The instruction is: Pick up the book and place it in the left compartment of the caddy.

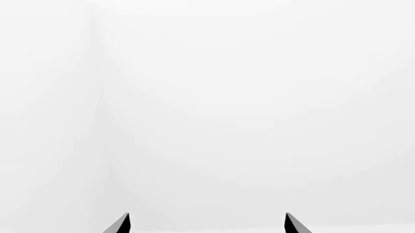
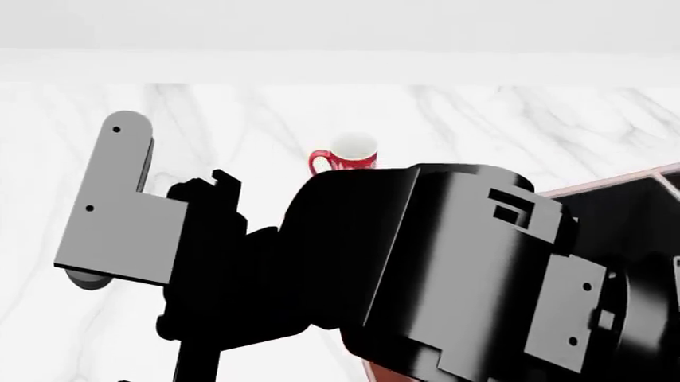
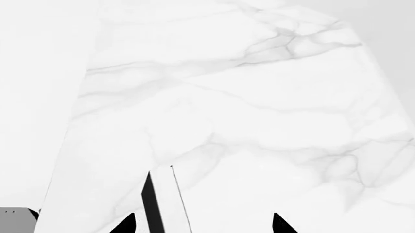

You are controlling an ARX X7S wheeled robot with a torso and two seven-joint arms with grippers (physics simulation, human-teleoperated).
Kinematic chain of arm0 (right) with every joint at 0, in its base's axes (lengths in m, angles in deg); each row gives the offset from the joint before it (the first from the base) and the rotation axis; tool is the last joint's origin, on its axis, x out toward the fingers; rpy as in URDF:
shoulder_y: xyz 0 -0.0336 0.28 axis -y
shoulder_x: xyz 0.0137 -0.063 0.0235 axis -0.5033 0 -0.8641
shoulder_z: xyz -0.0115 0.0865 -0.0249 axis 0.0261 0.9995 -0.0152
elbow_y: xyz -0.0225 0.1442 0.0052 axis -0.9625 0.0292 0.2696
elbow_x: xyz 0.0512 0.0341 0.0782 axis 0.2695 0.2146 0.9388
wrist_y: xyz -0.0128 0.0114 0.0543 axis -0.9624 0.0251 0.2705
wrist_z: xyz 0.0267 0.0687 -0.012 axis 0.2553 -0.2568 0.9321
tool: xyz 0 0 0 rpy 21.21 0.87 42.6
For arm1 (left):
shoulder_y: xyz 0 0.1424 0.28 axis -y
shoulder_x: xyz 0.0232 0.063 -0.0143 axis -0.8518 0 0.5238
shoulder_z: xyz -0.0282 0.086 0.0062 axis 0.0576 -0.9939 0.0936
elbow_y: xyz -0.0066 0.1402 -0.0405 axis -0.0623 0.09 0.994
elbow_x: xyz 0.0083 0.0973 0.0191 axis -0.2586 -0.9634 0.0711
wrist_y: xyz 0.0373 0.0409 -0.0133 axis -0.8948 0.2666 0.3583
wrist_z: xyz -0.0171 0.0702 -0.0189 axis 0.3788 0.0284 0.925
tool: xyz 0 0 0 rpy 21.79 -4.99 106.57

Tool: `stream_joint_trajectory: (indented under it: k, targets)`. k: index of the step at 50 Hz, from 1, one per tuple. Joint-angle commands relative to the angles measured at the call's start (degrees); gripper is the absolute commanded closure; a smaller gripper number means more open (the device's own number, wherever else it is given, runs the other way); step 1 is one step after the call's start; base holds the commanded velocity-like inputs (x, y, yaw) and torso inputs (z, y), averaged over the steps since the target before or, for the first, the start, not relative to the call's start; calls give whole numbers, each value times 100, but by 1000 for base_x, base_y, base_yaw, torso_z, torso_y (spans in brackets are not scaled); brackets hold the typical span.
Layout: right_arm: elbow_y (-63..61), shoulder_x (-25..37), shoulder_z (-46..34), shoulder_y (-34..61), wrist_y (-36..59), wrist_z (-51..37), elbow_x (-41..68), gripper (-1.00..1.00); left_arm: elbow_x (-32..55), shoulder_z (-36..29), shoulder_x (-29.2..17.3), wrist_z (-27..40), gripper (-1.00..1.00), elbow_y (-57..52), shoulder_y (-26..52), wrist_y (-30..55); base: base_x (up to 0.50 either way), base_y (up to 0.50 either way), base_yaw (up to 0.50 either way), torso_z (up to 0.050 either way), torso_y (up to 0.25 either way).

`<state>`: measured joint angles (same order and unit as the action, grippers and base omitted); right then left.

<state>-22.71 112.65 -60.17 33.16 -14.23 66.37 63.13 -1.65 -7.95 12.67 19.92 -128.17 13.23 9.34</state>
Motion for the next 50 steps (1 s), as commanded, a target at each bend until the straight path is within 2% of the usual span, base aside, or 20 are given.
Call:
stream_joint_trajectory:
  k: [1,50]
  targets:
    - [21,-56,-72,-123,-58,-40,-79,-100,11,62,27,-21,-100,-17,-18,33,0,0,0,0,0]
    - [364,-320,-440,-861,-411,-113,-437,-100,59,195,88,-79,-100,-78,-39,94,0,0,0,0,0]
